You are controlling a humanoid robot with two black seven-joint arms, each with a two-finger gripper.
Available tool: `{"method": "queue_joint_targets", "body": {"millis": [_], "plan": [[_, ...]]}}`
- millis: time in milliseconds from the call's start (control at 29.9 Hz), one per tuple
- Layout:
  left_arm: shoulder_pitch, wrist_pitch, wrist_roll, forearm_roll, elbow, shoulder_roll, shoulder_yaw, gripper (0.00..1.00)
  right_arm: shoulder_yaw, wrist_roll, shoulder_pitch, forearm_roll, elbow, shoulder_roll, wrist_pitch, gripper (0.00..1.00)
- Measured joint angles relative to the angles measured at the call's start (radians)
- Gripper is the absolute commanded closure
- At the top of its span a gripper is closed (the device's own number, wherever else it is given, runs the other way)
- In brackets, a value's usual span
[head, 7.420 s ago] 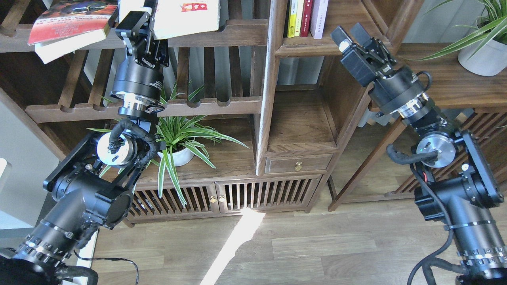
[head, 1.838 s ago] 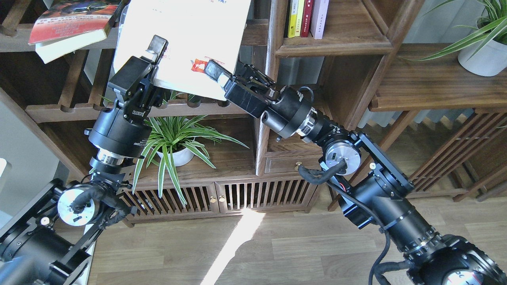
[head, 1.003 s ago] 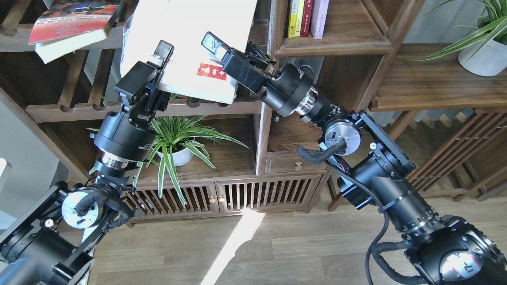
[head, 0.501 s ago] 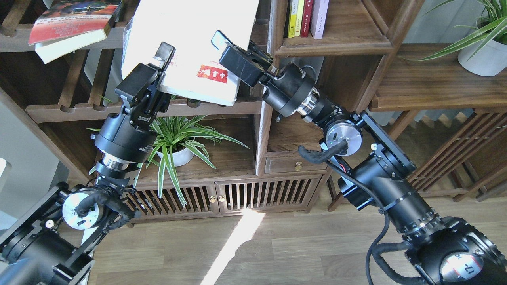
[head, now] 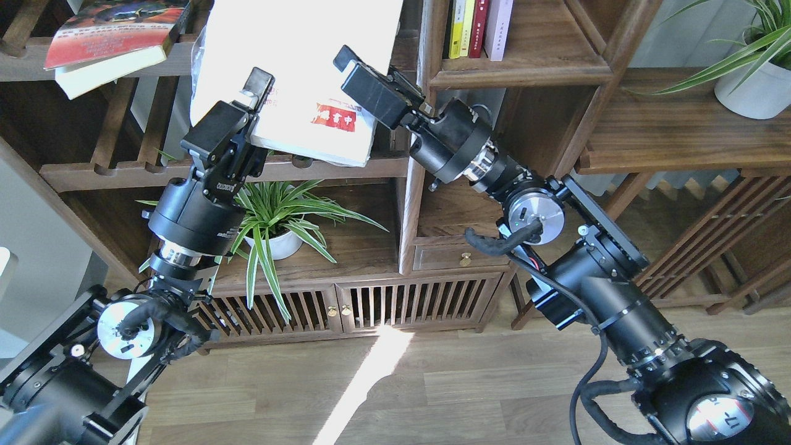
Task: Organize books on shelf
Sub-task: 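Grasp the white book's edge with the right gripper beside the left gripper, then open the left gripper and carry the book upward with the right gripper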
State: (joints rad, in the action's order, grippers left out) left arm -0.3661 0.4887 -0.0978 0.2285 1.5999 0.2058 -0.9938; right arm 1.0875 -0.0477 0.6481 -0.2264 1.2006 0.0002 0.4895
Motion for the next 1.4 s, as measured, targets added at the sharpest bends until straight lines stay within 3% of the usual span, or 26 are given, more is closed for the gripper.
{"method": "queue_joint_targets", "body": {"millis": [134,267,401,802,1136,1404], "plan": [[0.001,0.0,0.009,0.0,0.0,0.002,0.0,0.53,0.0,-0.001,-0.001,0.002,-0.001,0.0,0.0,0.95],[0.006,-0.002,0.054,-0.002,-0.001,0.005,-0.005,0.32,0.0,-0.001,-0.001,0.003,-0.001,0.0,0.0,0.95],[0.013,0.0,0.084,-0.002,-0.003,0.007,-0.02,0.27,0.0,-0.002,-0.001,0.003,-0.001,0.0,-0.001,0.95],[0.025,0.0,0.087,-0.001,-0.007,0.007,-0.046,0.18,-0.002,-0.005,-0.003,0.002,-0.006,0.0,-0.001,0.95],[0.197,0.0,0.118,-0.002,-0.015,0.012,-0.058,0.07,0.006,-0.012,-0.013,0.003,-0.001,0.0,-0.001,0.96],[0.25,0.0,0.114,0.004,-0.029,0.039,-0.114,0.06,0.067,-0.033,-0.025,0.005,0.023,0.0,-0.001,0.96]]}}
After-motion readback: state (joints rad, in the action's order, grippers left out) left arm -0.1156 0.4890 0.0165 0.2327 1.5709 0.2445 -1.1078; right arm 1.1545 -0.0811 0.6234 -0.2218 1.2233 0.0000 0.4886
